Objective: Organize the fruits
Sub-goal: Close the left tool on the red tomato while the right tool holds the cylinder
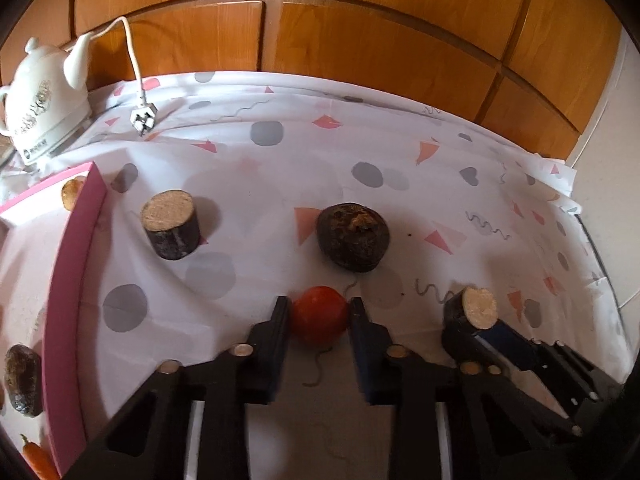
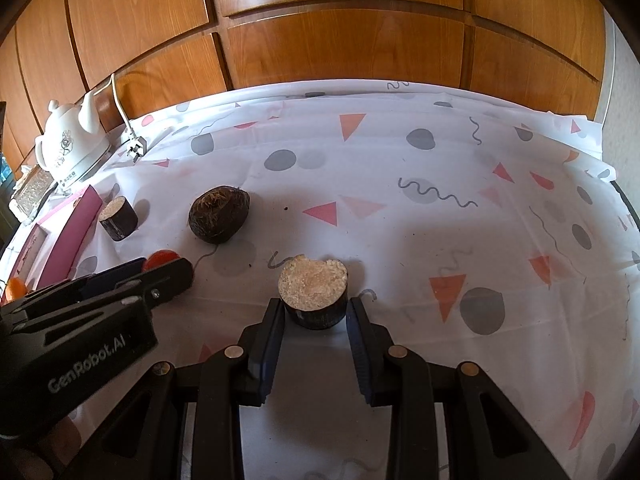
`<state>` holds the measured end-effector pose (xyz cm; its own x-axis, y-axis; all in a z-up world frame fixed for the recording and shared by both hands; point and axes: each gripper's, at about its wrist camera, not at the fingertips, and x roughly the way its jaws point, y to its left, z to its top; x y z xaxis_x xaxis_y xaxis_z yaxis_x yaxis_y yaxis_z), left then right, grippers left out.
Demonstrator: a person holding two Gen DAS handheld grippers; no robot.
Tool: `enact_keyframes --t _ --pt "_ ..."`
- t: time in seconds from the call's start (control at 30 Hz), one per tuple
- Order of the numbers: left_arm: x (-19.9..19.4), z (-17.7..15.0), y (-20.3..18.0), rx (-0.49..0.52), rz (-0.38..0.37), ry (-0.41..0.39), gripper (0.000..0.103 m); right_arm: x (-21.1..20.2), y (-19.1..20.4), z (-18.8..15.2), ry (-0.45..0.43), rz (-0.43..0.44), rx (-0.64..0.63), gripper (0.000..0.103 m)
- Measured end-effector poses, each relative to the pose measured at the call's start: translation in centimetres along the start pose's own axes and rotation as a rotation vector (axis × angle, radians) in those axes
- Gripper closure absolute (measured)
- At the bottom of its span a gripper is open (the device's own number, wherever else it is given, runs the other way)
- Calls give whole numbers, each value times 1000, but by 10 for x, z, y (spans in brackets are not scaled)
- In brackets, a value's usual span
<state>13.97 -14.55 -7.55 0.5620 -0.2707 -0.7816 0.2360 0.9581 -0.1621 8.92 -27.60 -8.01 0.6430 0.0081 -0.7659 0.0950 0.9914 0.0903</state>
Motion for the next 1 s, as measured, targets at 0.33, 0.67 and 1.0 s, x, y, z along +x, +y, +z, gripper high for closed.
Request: enact_keyframes --t 0.33,0.67,1.0 --pt "-27 -24 25 -40 62 -49 76 1 1 0 2 -5 -6 70" --pt "-26 -38 34 -24 85 -79 75 3 5 -1 -1 -28 -23 70" --pt "-25 -39 33 -14 96 -86 74 3 6 0 -2 -37 -28 70"
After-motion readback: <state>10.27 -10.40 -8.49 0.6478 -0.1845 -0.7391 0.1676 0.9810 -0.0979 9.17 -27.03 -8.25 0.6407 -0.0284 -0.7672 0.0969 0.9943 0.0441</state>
